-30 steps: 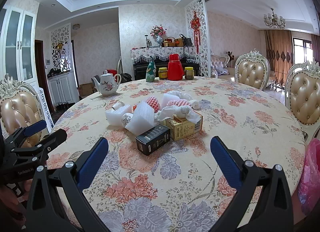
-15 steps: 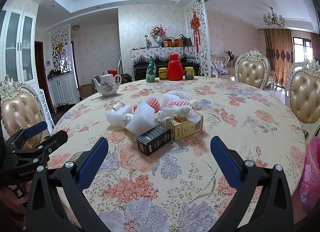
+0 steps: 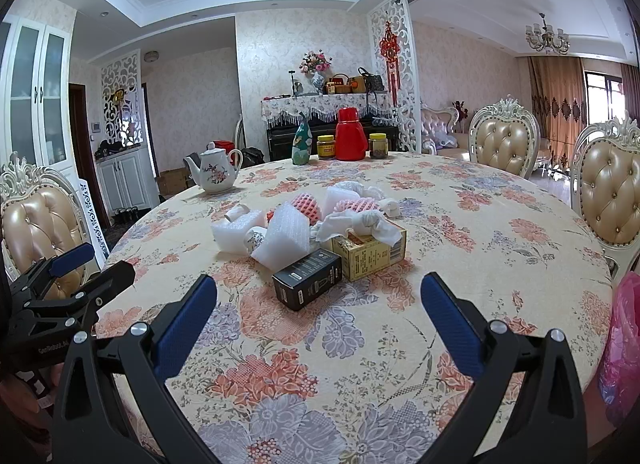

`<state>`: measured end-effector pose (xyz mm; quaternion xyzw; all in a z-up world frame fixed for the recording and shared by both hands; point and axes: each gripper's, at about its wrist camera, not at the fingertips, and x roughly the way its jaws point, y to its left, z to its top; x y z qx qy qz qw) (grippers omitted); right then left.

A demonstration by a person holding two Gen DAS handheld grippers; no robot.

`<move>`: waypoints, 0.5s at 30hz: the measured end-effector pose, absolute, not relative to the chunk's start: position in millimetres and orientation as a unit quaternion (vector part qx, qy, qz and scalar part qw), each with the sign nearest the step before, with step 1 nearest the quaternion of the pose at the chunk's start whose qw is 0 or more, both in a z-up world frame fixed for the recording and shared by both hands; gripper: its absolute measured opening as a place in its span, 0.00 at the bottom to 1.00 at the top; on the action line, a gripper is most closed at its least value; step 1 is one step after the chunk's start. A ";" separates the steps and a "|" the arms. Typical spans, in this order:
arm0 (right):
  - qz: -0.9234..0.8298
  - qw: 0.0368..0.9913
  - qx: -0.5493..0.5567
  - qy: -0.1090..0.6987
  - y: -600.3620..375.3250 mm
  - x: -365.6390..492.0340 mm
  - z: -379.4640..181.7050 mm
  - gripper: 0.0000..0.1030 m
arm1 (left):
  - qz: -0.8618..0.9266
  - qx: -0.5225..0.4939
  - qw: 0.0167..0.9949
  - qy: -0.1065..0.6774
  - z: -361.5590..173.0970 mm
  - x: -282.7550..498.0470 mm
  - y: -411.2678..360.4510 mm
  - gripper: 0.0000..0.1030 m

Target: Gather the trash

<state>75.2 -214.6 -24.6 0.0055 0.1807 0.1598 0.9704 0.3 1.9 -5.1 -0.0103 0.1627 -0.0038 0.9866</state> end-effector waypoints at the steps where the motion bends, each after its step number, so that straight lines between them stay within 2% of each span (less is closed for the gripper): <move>1: 0.160 0.970 0.006 0.180 -214.7 75.3 -24.6 0.96 | -0.004 -0.011 0.987 0.162 -5.2 0.1 1.9 0.94; 15: 0.156 0.970 0.009 0.188 -211.5 78.4 -30.2 0.96 | 0.006 -0.006 0.987 0.161 -5.6 0.8 7.2 0.94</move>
